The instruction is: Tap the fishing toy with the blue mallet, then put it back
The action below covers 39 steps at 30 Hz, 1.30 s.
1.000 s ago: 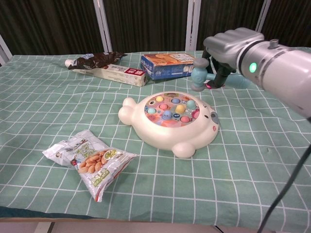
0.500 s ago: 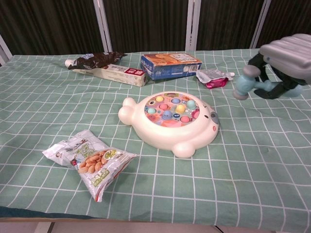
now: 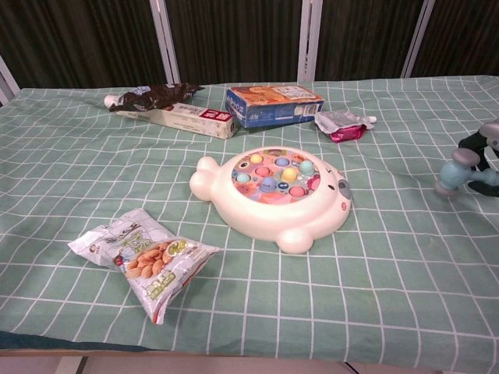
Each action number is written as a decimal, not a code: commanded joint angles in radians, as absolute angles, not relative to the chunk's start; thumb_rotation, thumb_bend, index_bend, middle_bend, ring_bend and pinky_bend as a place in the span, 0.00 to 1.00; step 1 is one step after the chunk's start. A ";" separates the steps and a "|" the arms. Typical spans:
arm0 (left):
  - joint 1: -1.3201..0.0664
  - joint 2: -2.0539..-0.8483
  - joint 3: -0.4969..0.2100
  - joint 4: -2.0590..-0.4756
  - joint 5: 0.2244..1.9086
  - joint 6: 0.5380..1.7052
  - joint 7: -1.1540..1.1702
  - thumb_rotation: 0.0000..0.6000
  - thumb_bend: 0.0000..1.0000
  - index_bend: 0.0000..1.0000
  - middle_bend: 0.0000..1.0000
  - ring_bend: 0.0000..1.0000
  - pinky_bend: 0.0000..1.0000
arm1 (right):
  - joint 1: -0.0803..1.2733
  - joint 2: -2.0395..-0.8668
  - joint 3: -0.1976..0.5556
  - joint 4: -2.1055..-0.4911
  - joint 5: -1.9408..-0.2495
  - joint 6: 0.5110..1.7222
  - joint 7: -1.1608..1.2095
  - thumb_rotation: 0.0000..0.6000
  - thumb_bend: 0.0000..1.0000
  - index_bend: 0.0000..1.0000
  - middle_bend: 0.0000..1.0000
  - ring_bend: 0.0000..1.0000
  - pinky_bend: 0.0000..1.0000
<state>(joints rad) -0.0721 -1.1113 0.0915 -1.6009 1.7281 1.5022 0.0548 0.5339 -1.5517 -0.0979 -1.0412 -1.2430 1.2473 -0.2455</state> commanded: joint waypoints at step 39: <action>-0.073 -1.108 0.099 -1.603 1.735 1.506 0.052 1.00 0.39 0.00 0.00 0.00 0.11 | 0.441 -1.596 -0.003 -0.918 -1.355 1.139 -0.285 1.00 0.68 0.58 0.53 0.51 0.70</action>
